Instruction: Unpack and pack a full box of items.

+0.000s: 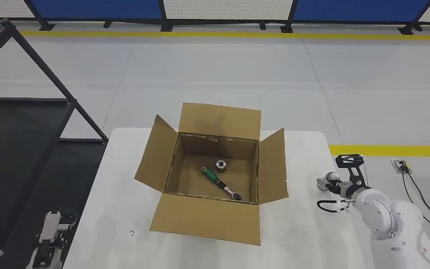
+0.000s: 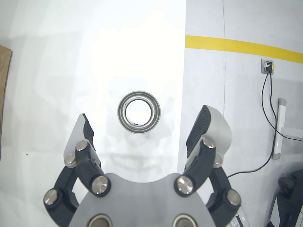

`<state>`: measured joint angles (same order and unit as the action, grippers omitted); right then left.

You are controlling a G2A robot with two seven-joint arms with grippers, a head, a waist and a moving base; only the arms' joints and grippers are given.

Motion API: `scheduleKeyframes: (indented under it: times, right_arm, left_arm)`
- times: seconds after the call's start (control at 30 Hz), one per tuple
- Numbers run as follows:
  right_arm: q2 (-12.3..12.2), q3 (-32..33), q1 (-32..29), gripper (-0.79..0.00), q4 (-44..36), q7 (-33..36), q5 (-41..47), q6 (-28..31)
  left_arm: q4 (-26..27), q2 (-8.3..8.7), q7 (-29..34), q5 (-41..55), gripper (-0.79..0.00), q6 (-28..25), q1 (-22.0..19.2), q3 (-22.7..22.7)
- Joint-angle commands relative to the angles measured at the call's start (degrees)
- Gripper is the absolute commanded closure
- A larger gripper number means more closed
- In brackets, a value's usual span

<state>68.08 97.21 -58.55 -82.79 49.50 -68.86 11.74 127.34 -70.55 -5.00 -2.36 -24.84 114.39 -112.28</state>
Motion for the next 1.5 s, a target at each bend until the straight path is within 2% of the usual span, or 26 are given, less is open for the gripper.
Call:
scheduleKeyframes:
  times: [0.0,0.03,0.13,0.23,0.43,0.47,0.5,0.6,0.83,1.17,1.47]
  right_arm:
    - [-0.1,-0.3,0.3,-0.739,0.4,0.1,0.0,0.0]
    - [-0.1,-0.6,0.5,-0.683,0.7,0.1,-0.1,0.1]
    - [-0.2,-1.0,1.0,-0.582,1.5,-0.4,-0.1,-0.2]
    - [-0.3,-1.2,1.3,-0.413,2.4,-1.0,0.1,-0.9]
    - [-0.6,-1.9,2.2,-0.286,3.7,-0.7,0.2,-1.4]
    - [-0.6,-2.1,2.2,-0.243,3.6,-0.8,0.1,-1.4]
    - [-0.6,-2.2,2.1,-0.154,3.5,-0.9,0.2,-1.6]
    - [-0.8,-2.1,1.5,-0.015,2.3,-1.3,0.4,-2.0]
    - [-1.2,-0.6,-1.8,0.0,-5.2,-2.8,1.5,-2.1]
    - [-1.5,0.5,-9.2,0.0,-24.6,-4.4,3.8,-1.9]
    - [-1.7,-0.4,-14.0,0.0,-38.8,-4.8,4.5,-1.7]
  left_arm:
    - [0.0,0.0,0.0,0.0,-0.785,0.0,0.0,0.0]
    - [0.0,0.0,0.0,0.0,-0.785,0.0,0.0,0.0]
    - [0.0,0.0,0.0,0.0,-0.785,0.0,0.0,0.0]
    - [0.0,0.0,0.0,0.0,-0.785,0.0,0.0,0.0]
    - [0.0,0.0,0.0,0.0,-0.785,0.0,0.0,0.0]
    - [0.0,0.0,0.0,0.0,-0.785,0.0,0.0,0.0]
    - [0.0,0.0,0.0,0.0,-0.785,0.0,0.0,0.0]
    - [0.0,0.0,0.0,0.0,-0.785,0.0,0.0,0.0]
    - [0.0,0.0,0.0,0.0,-0.785,0.0,0.0,0.0]
    - [0.0,0.0,0.0,0.0,-0.785,0.0,0.0,0.0]
    - [0.0,0.0,0.0,0.0,-0.785,0.0,0.0,0.0]
